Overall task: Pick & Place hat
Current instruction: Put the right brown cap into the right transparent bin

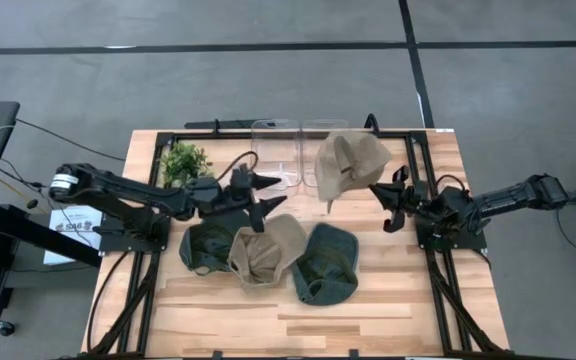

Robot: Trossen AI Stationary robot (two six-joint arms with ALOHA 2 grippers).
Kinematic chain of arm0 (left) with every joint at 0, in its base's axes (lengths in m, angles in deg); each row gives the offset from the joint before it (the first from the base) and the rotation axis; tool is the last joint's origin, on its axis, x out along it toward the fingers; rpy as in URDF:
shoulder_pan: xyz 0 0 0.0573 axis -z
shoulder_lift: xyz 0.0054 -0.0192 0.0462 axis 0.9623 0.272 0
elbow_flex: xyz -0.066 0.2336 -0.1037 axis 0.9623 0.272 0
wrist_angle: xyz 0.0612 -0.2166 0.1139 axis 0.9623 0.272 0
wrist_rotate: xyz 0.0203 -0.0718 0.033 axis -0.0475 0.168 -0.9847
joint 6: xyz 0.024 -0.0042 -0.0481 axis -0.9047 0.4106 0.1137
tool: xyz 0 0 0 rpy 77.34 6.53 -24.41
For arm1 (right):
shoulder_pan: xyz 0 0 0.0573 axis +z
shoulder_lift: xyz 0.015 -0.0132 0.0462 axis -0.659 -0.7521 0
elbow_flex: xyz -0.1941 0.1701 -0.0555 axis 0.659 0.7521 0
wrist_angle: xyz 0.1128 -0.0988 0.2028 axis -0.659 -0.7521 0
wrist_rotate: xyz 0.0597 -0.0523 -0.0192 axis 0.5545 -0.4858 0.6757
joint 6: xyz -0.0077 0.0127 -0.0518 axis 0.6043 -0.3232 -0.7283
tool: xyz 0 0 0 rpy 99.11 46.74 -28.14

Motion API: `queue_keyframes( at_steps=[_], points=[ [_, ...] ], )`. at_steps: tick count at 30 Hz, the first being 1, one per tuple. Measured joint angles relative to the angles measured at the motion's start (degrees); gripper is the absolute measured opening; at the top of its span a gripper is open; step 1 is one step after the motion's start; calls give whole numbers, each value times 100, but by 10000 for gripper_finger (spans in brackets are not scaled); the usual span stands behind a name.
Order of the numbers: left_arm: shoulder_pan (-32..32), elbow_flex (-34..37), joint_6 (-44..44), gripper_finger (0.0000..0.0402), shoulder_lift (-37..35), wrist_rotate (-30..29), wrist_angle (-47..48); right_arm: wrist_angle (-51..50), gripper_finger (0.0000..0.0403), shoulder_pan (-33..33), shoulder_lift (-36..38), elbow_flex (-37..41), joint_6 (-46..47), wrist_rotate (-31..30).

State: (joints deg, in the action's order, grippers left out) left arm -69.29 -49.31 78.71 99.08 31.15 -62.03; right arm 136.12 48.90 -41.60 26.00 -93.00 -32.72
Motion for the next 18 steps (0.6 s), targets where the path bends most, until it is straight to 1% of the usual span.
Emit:
queue_keyframes(
  at_steps=[5, 8, 12, 18],
  points=[
    [0, -9, -8, 264, 454, 484, -652, 43, 2, -164, -143, 0, -88, -541],
    [-4, -8, -15, 264, 610, 501, -652, -30, 2, -220, -365, 0, 4, -826],
    [-4, -7, -18, 264, 636, 498, -666, 48, 2, -282, -746, 0, 69, -1193],
    [-4, -7, -18, 264, 634, 482, -666, 250, 2, -297, -1283, -144, 200, -1367]
  ],
)
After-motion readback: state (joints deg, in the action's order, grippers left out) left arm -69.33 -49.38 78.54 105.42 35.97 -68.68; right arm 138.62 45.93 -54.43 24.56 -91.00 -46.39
